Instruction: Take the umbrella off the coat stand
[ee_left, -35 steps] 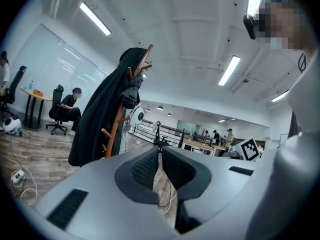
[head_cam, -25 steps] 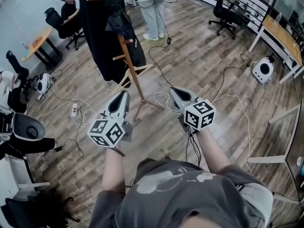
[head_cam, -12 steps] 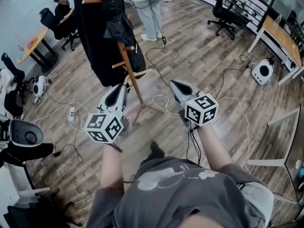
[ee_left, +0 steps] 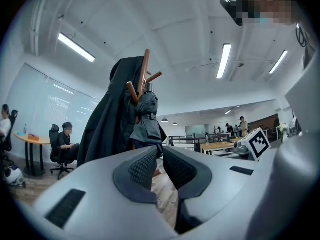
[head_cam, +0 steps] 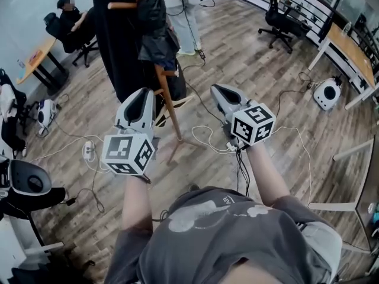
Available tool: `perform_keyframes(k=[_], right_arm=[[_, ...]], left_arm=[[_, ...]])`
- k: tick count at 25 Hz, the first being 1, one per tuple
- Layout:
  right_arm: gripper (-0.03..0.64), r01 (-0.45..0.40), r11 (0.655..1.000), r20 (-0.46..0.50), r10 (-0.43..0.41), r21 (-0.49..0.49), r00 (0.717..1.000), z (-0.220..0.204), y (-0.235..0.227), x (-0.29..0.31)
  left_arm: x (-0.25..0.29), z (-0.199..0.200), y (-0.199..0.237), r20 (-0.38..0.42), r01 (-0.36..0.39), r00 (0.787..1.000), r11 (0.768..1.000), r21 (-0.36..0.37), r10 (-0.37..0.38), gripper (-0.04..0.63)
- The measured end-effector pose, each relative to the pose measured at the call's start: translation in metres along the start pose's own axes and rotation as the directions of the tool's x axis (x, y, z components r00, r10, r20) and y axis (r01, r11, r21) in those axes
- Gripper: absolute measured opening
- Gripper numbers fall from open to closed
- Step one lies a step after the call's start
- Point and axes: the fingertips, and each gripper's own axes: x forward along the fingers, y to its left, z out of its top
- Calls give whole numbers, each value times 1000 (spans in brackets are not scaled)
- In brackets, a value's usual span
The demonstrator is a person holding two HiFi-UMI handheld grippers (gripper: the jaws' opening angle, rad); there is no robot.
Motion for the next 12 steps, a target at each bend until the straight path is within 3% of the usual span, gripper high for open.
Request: perform_keyframes(k=[8,12], right_arm=[[-2,26,1000,31,-26,-1,999,16,-15,31],[-2,24,1000,37,-23,-11,999,23,-27,35]], left_arm=[[29,12,22,23,30,999,999,-33,-30,81],[44,23,12,13,70,997,997,-21,-70,222]])
